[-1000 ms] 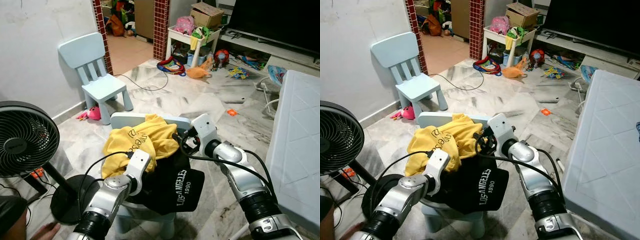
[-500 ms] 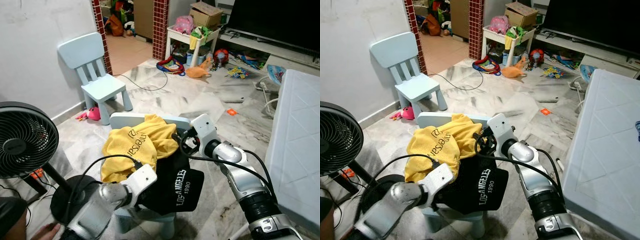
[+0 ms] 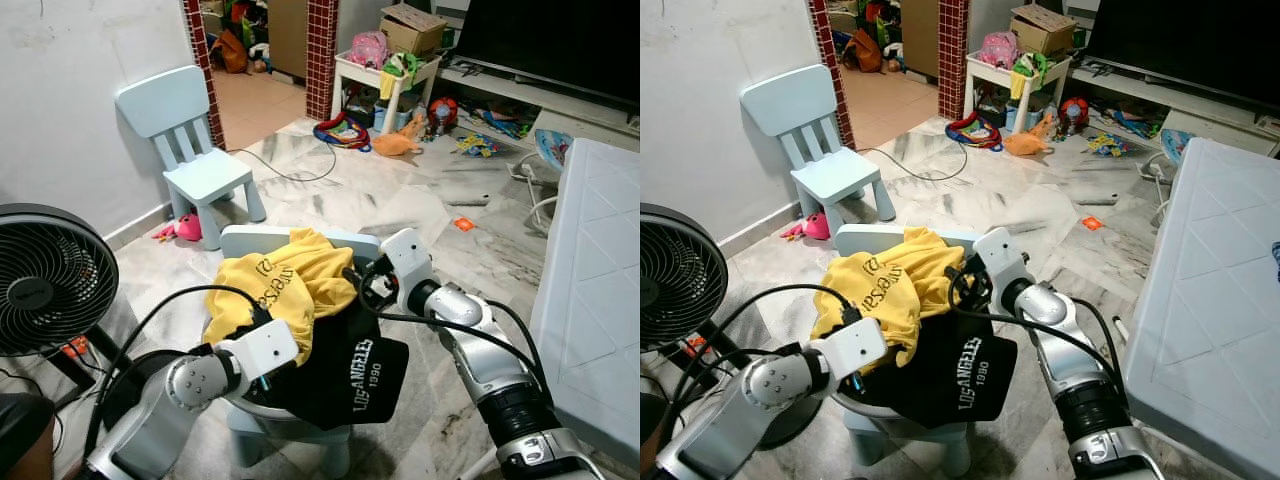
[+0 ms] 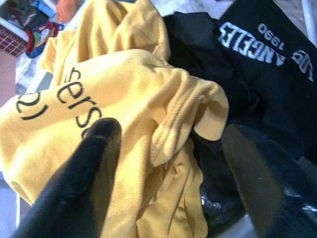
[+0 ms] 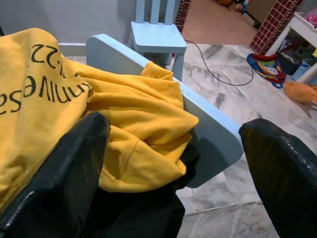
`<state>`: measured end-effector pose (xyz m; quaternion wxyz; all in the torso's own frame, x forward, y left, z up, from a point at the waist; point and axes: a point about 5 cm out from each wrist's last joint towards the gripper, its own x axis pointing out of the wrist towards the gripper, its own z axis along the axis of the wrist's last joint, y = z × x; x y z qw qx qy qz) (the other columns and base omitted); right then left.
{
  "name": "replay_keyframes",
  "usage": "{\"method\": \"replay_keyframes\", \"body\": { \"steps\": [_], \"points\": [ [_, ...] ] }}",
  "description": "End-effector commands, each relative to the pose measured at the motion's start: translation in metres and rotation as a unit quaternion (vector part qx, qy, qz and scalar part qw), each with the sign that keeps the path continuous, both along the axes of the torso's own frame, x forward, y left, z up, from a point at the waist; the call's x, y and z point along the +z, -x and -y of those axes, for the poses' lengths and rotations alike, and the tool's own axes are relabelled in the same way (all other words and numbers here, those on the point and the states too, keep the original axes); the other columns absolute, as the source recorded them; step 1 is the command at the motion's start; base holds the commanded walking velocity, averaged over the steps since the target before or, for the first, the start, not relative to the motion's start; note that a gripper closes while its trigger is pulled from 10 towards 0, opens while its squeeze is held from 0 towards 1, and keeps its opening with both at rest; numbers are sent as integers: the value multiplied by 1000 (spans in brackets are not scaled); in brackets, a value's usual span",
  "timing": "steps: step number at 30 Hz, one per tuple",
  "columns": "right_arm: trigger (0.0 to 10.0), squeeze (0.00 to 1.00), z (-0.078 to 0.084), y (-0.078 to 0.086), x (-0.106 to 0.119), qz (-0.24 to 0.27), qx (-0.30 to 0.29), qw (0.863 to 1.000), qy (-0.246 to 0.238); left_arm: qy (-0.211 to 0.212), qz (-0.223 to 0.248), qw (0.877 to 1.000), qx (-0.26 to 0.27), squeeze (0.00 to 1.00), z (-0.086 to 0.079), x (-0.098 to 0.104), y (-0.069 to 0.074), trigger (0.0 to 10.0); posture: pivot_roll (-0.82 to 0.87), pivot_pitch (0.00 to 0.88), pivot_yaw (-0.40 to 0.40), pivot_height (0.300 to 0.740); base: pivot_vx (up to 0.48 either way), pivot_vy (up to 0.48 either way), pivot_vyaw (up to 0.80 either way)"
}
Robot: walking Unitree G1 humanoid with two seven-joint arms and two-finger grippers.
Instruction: Hang hanger
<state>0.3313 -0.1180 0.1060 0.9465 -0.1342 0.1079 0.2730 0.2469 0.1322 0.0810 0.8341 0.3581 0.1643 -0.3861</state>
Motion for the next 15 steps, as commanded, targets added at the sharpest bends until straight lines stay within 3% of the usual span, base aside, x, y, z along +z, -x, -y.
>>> {"method": "replay_keyframes", "body": {
  "steps": [1, 3, 12, 13, 14, 15],
  "points": [
    [10000, 0, -1, -2, 3, 7, 2, 1000, 0, 1, 4, 1000, -6, 1000, -2, 2, -4, 10000, 22, 7, -33, 740, 0, 0, 0],
    [10000, 0, 0, -1, 3, 7, 2, 1000, 0, -21, -3, 999, -26, 1000, -5, -3, -4, 10000, 22, 7, -33, 740, 0, 0, 0],
    [10000, 0, 1, 1, 1, 3, 3, 1000, 1, -22, -22, 999, -38, 1000, -8, -18, -12, 10000, 8, 15, -28, 740, 0, 0, 0],
    [10000, 0, 1, 1, 1, 2, 3, 1000, 2, -20, -29, 998, -45, 620, -9, -22, -14, 10000, 7, 17, -30, 740, 0, 0, 0],
    [10000, 0, 1, 1, 1, 2, 3, 1000, 2, -19, -31, 998, -47, 63, -9, -24, -16, 10000, 6, 18, -30, 740, 0, 0, 0],
    [10000, 0, 1, 1, 1, 2, 3, 1000, 2, -16, -32, 998, -46, 0, -9, -25, -17, 10000, 6, 18, -30, 740, 0, 0, 0]
  ]
}}
